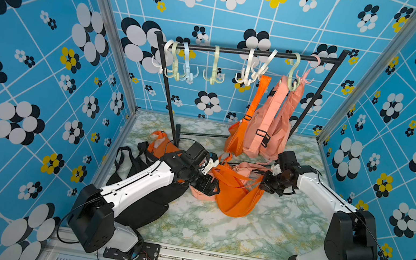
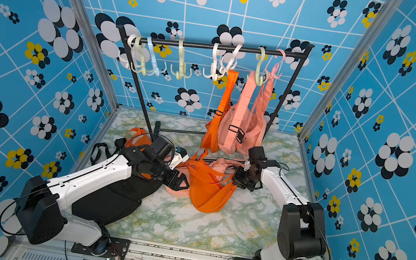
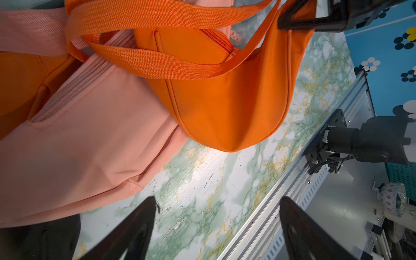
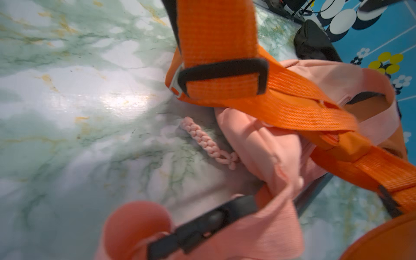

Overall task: Take the bag off the hook
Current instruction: Place the bag at the center of the board.

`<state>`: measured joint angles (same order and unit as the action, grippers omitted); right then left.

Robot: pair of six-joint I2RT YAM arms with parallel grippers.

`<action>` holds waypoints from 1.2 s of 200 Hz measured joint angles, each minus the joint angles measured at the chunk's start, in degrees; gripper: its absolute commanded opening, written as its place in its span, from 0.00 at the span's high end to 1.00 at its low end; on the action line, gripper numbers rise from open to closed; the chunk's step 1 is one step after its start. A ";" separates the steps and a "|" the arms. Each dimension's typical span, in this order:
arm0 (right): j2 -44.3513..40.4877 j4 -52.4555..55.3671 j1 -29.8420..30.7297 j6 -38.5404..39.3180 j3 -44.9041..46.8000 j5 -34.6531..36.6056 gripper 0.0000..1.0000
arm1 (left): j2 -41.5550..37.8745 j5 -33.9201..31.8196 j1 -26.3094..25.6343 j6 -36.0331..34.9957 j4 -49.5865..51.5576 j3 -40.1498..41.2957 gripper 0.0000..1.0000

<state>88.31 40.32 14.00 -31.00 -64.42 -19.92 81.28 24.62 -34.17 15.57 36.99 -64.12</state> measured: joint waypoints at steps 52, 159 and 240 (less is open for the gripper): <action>-3.72 10.08 18.97 13.07 -20.96 -2.36 1.00 | -0.92 1.38 11.67 3.61 -6.99 -0.66 0.01; -1.44 14.34 28.13 18.25 -27.23 -30.62 1.00 | -6.21 1.31 23.19 6.38 -13.18 -4.00 0.01; 2.91 0.96 27.12 17.33 -12.70 -32.02 1.00 | -8.20 0.42 23.30 6.32 -13.49 -3.19 0.01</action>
<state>91.22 41.28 41.12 -13.67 -77.12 -51.94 73.08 25.04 -10.87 21.89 23.51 -67.31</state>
